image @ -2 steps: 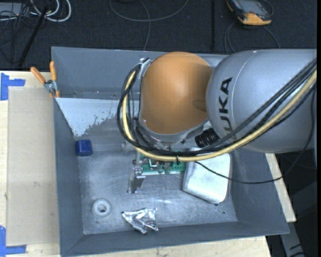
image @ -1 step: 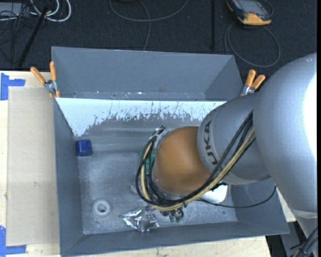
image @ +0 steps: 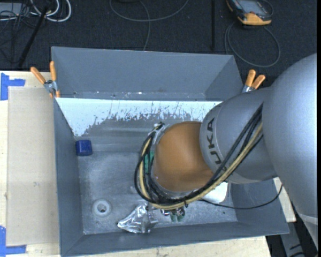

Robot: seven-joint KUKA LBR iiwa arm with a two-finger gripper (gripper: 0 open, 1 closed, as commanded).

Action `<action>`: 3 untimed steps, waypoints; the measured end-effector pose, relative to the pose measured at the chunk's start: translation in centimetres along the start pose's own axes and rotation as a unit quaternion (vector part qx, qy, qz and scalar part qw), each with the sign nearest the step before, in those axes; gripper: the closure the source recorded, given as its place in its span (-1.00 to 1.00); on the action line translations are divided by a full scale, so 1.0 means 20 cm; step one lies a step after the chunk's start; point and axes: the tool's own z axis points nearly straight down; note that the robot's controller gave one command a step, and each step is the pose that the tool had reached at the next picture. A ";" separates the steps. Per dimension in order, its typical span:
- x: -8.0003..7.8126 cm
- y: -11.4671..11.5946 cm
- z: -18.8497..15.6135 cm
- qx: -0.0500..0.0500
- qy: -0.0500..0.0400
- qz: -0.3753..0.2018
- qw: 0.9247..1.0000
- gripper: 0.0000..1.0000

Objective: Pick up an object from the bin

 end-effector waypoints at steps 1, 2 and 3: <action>-0.02 0.10 -0.07 0.000 0.003 0.050 0.999 -1.00; -0.03 0.04 0.14 -0.001 -0.003 0.143 0.990 -1.00; -0.02 0.02 0.14 -0.003 -0.007 0.123 0.992 -1.00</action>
Offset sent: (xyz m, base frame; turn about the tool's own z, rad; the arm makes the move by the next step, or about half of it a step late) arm 0.0024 0.0193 0.0142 0.1005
